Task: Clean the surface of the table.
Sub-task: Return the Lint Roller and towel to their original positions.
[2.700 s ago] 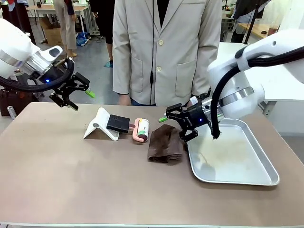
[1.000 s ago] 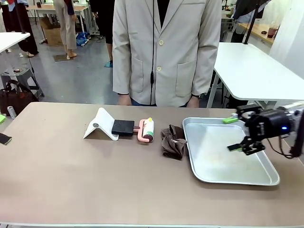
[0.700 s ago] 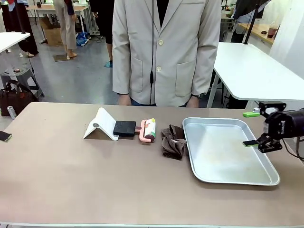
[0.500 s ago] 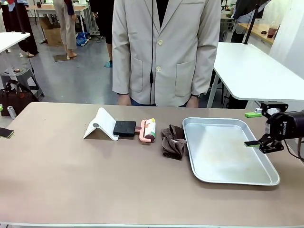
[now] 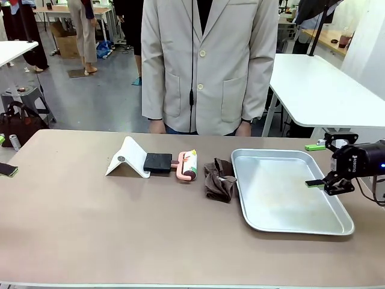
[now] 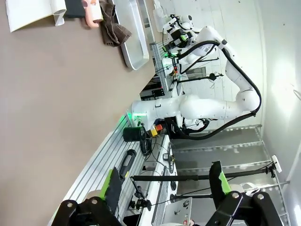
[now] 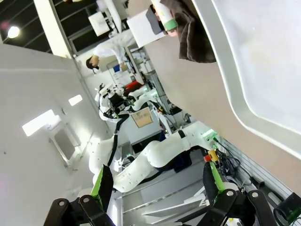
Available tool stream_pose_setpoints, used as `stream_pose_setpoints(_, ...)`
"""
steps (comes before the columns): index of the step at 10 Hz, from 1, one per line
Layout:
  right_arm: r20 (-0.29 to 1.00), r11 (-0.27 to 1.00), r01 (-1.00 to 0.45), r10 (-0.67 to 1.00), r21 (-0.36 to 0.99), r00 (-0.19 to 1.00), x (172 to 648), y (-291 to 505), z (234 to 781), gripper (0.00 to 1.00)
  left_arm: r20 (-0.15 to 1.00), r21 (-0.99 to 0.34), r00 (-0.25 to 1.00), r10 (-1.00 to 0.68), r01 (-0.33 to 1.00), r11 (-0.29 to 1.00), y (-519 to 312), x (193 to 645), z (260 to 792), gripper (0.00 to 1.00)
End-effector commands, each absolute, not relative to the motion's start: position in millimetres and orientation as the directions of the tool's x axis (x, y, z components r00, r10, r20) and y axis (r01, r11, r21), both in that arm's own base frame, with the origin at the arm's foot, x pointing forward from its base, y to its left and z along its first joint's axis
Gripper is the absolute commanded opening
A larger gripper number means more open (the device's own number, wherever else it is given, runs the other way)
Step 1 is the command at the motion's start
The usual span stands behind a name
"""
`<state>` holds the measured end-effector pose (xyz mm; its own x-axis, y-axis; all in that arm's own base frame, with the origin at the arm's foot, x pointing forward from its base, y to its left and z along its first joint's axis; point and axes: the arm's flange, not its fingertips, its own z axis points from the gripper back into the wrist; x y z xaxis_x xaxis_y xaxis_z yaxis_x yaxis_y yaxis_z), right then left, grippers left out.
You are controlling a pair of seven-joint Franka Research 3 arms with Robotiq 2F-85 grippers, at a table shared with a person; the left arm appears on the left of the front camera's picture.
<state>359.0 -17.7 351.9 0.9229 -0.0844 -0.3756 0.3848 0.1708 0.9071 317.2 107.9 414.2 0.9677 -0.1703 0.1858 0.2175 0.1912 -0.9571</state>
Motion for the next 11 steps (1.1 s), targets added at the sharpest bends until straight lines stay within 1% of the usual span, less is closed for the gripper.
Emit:
stream_pose_setpoints(1,-0.369,0.167,0.376,-0.074,0.911,0.927,355.1,-20.8,356.6,1.0,0.195,-0.953,0.963,-0.185,0.231,0.194,110.6,314.4,413.0,0.97)
stream_pose_setpoints(11,-0.369,0.167,0.376,-0.074,0.911,0.927,355.1,-20.8,356.6,1.0,0.195,-0.953,0.963,-0.185,0.231,0.194,110.6,314.4,413.0,0.97)
